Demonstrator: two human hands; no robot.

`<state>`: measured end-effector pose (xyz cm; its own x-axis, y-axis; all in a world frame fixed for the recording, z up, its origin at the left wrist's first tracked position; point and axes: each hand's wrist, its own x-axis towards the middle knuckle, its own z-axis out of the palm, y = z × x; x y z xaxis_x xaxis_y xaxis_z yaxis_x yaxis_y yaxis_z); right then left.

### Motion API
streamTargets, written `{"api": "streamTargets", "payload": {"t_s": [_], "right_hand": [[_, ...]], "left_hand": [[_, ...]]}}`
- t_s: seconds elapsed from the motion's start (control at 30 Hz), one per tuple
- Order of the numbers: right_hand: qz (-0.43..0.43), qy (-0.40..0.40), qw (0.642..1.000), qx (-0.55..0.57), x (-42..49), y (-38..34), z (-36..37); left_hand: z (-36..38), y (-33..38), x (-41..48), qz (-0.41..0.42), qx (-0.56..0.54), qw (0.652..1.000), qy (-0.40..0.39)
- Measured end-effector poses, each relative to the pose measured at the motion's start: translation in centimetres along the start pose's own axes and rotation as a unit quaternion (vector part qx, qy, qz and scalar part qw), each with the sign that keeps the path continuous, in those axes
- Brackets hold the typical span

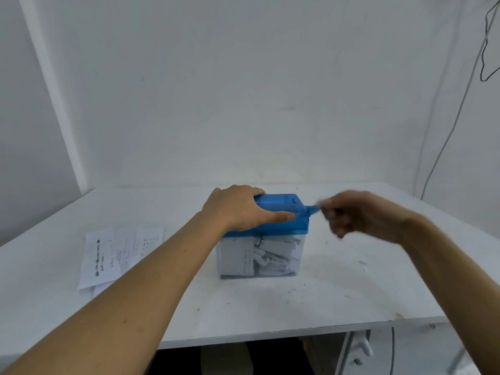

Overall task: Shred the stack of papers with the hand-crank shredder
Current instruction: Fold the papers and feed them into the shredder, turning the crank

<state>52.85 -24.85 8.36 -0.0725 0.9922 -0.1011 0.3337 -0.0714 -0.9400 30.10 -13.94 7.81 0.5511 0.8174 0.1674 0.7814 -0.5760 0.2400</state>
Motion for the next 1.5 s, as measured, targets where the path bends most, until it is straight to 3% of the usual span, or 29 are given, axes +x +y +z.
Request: {"api": "streamTargets", "payload": {"t_s": [0.1, 0.2, 0.3, 0.4, 0.63, 0.73, 0.87, 1.1, 1.27, 1.4, 1.5], "right_hand": [[-0.04, 0.038, 0.994, -0.095, 0.4, -1.2, -0.7], [-0.051, 0.167, 0.981, -0.084, 2.8, -1.3, -0.8], [-0.035, 0.26, 0.959, -0.104, 6.5, -0.7, -0.6], [0.0, 0.286, 0.944, -0.164, 9.2, 0.5, -0.8], [0.003, 0.267, 0.921, -0.285, 11.1, -0.5, -0.1], [-0.04, 0.264, 0.916, -0.3, 11.6, -2.5, 1.3], [-0.087, 0.249, 0.906, -0.332, 12.3, -5.5, 3.7], [-0.162, 0.186, 0.893, -0.377, 13.0, -10.2, 11.8], [-0.233, 0.156, 0.87, -0.405, 13.8, -11.7, 18.8], [-0.222, 0.102, 0.887, -0.392, 15.3, -10.3, 23.7], [-0.125, 0.068, 0.902, -0.408, 16.8, -7.4, 26.8]], "left_hand": [[0.0, 0.1, -0.1, 0.001, 0.001, 1.0, -0.009], [-0.2, 0.2, -0.2, 0.002, 0.002, 1.0, -0.007], [-0.2, 0.2, -0.2, 0.004, 0.004, 1.0, -0.009], [-0.1, 0.1, 0.0, 0.006, 0.014, 1.0, -0.012], [-0.2, -0.2, 0.9, 0.004, 0.021, 0.999, -0.045], [-1.0, -0.8, 1.5, -0.021, -0.09, 0.993, -0.072], [-3.1, -2.3, 1.5, -0.03, -0.29, 0.956, 0.036], [-5.7, -11.8, -1.2, -0.126, -0.319, 0.901, 0.267], [-4.8, -17.8, -4.7, -0.216, -0.342, 0.871, 0.28], [-2.1, -21.7, -6.4, -0.244, -0.397, 0.839, 0.282], [0.6, -24.6, -7.7, -0.275, -0.268, 0.881, 0.276]]}}
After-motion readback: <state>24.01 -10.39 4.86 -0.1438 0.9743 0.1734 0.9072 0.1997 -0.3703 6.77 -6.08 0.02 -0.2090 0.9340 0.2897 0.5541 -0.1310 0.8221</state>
